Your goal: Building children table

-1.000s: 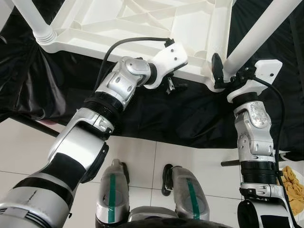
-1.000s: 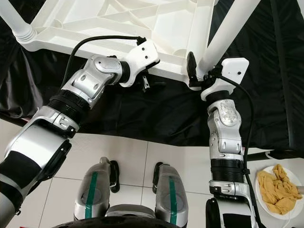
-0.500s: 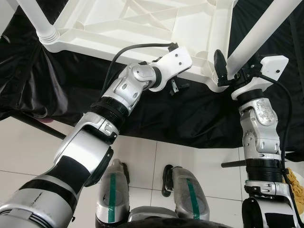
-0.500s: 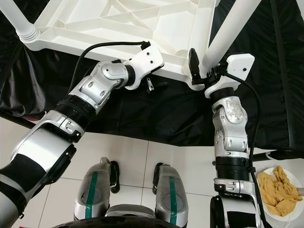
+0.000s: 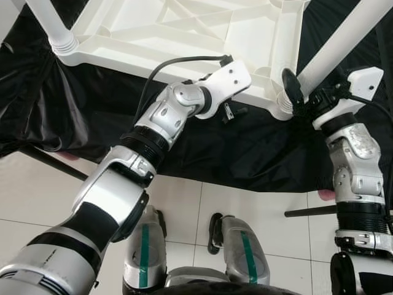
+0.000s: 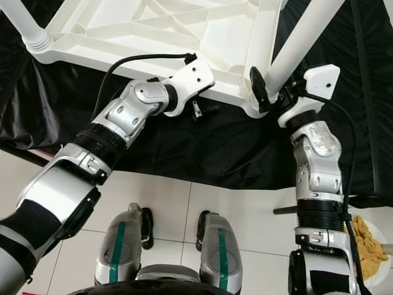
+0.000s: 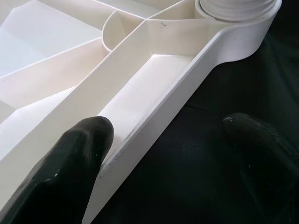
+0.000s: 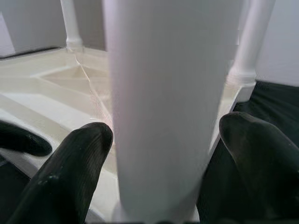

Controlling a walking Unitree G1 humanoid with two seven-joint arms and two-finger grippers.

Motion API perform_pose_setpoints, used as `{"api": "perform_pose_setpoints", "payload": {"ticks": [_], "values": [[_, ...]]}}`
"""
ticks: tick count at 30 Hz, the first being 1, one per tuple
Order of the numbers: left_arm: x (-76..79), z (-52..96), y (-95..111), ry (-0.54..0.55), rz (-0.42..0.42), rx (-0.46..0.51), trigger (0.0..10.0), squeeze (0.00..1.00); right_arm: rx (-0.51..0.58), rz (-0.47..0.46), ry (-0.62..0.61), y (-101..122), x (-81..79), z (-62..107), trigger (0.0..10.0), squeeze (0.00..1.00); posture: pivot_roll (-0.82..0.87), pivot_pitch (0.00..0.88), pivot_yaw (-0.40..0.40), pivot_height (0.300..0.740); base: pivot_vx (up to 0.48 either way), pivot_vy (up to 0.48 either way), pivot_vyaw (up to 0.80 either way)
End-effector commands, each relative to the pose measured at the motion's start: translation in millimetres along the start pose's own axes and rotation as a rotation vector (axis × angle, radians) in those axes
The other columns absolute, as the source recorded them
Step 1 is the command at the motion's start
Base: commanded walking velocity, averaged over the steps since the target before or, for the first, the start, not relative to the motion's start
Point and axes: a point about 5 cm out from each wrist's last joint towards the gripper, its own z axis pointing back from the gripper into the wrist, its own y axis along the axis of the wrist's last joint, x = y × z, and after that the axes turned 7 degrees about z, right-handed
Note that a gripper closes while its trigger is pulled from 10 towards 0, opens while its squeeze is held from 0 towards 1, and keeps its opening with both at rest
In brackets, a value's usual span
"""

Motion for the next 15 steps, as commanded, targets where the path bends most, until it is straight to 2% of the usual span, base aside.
{"api": "perform_pose_setpoints", "payload": {"ticks": [1, 2, 3, 4, 5, 15], "values": [[3.6, -0.4, -12, -0.014, 0.019, -0.047, 10.0, 0.00, -0.008, -0.027, 0.005, -3, 2.9, -0.1, 6.7, 0.00, 0.00, 0.079, -0.029, 0.740, 0.000, 0.000, 0.00], [3.5, -0.3, -11, -0.013, 0.018, -0.046, 10.0, 0.00, -0.015, -0.038, 0.016, -5, 3.0, -0.4, 3.0, 0.00, 0.00, 0.081, -0.031, 0.740, 0.000, 0.000, 0.00], [3.3, -0.1, -11, -0.012, 0.014, -0.044, 10.0, 0.00, -0.029, -0.050, 0.039, -9, 2.2, -1.0, 0.6, 0.00, 0.00, 0.081, -0.031, 0.740, 0.000, 0.000, 0.00], [3.3, -0.1, -11, -0.012, 0.014, -0.044, 10.0, 0.00, -0.029, -0.050, 0.039, -9, 2.2, -1.0, 0.6, 0.00, 0.00, 0.081, -0.031, 0.740, 0.000, 0.000, 0.00], [3.2, 0.0, -11, -0.012, 0.013, -0.043, 10.0, 0.00, -0.035, -0.047, 0.048, -11, 1.8, -1.3, 0.0, 0.00, 0.00, 0.081, -0.031, 0.740, 0.000, 0.000, 0.00], [1.3, 2.0, -8, -0.006, 0.004, -0.038, 10.0, 0.00, -0.052, -0.120, 0.100, -18, -1.5, -3.6, 0.0, 0.00, 0.01, 0.079, -0.034, 0.740, 0.000, 0.000, 0.00]]}}
